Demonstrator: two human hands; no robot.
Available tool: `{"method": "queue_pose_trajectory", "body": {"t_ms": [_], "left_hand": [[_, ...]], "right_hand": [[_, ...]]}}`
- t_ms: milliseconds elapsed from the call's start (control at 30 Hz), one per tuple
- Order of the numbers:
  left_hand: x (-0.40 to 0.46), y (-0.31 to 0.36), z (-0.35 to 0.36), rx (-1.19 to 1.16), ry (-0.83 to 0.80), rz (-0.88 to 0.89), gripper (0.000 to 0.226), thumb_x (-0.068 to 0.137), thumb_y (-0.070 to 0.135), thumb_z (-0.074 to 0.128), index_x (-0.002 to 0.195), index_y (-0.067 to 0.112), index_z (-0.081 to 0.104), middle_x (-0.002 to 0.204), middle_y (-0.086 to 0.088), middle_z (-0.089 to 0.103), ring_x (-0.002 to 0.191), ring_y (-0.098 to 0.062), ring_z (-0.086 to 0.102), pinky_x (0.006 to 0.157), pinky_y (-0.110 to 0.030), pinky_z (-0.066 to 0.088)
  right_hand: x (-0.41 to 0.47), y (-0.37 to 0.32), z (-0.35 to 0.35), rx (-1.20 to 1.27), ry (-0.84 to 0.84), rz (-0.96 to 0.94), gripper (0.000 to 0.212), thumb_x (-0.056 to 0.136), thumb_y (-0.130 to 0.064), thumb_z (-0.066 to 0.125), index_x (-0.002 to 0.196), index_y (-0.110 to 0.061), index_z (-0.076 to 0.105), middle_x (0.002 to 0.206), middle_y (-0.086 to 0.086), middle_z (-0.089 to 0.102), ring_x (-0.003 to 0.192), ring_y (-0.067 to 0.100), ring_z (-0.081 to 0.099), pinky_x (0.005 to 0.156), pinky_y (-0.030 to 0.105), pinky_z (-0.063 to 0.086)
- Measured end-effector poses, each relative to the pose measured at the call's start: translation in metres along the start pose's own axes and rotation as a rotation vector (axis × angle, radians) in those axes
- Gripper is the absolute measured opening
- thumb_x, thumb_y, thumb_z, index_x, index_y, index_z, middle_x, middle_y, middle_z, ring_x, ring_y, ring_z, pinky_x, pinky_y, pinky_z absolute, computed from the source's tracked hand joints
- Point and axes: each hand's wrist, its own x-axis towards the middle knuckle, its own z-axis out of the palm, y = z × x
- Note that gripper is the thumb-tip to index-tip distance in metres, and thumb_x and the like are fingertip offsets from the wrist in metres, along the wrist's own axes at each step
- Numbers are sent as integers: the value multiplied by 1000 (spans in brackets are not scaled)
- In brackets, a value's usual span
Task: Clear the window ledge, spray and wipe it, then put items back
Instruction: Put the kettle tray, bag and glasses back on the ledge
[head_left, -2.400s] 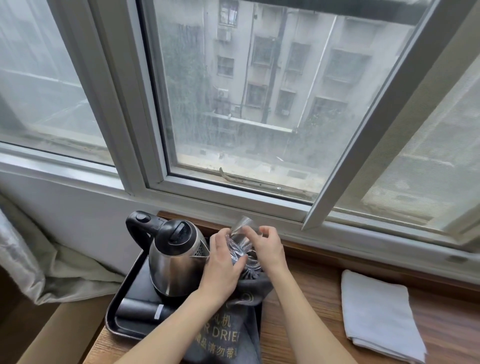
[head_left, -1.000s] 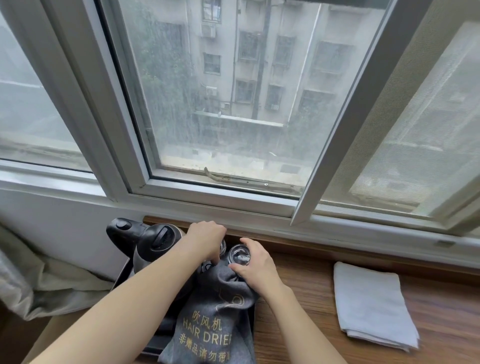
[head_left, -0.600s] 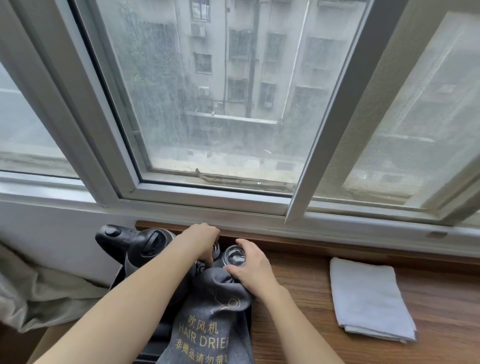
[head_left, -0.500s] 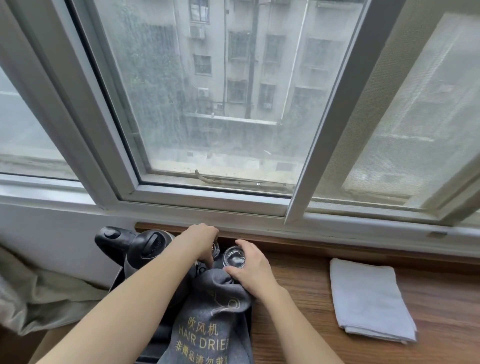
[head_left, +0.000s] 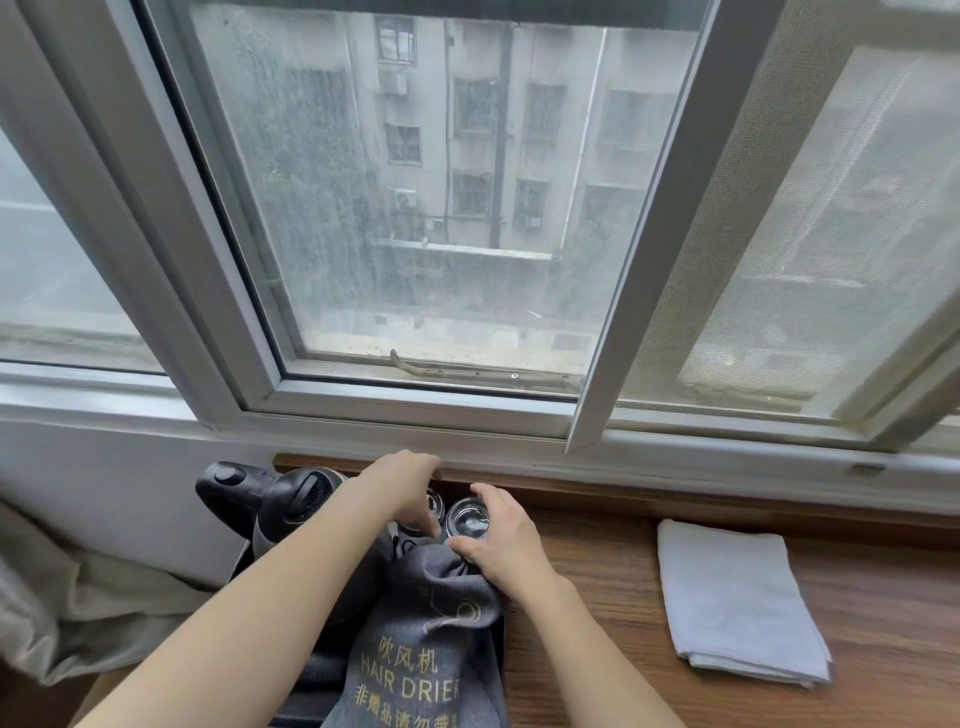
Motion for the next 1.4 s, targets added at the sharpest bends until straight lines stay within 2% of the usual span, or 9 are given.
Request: {"method": "queue_pose_trajectory", "body": {"t_ms": [133,267,400,533,767,900,1100,1267,1400], "left_hand": [[-9,-2,-5,-90,64,47,84,63,42,89,135,26,49,133,1,57,121,-22,53,73,-26,47],[-22,-2,-8,-181,146,113,78,61,38,89,129,26,54,129,3,60,119,-18,53,94,-31,45],[-49,-2,-8,-396,313,189,67,62,31,88,122,26,59,120,10,63,113,-8,56,96,-29,46],[-88,-6,14,-599,504,256,57,65,27,86,116,27,63,112,16,64,105,5,57,94,-18,46],[-125,-8,67,-562,717,340,45,75,19,76,118,23,61,116,16,59,110,0,55,98,-16,41],[-126,7,86,-592,615,270,49,88,18,67,134,24,52,130,19,48,124,2,44,104,-9,27],[-102,7,88,-681,449,68,50,98,21,54,146,18,40,148,-1,46,138,-17,40,112,-28,29],[-90,10,81,-565,404,37,41,96,18,52,136,22,46,126,-5,62,120,-27,54,97,-34,40],[-91,10,80,-623,481,49,29,95,13,51,122,23,49,108,-2,64,105,-25,58,87,-34,43]], "right_hand": [[-1,-6,-1,-20,14,-18,80,81,-37,80,149,-17,42,149,0,46,138,16,40,114,25,27],[-6,-13,-3,-39,32,-34,79,83,-38,78,149,-18,40,150,-1,44,140,17,37,115,27,26],[-17,-16,-8,-40,69,-40,76,82,-40,77,147,-19,43,146,-1,47,137,16,40,113,26,29],[-35,-17,-9,-20,140,-31,74,77,-41,81,140,-17,51,139,-1,53,129,17,46,106,22,31],[-63,-15,-4,-2,249,6,63,77,-37,82,130,-13,58,130,2,56,124,21,49,104,27,31],[-73,-13,-3,38,164,161,79,82,-50,75,145,-14,44,143,5,48,132,21,44,110,31,35],[-78,-10,-6,158,116,302,65,84,-47,74,136,-16,52,120,4,61,109,18,54,89,26,39],[-80,-7,-9,180,117,346,41,84,-20,72,123,-18,60,90,-5,64,92,15,59,81,22,40],[-79,-7,-14,194,151,271,29,82,-4,68,103,-24,64,88,-3,65,87,13,62,74,16,41]]}}
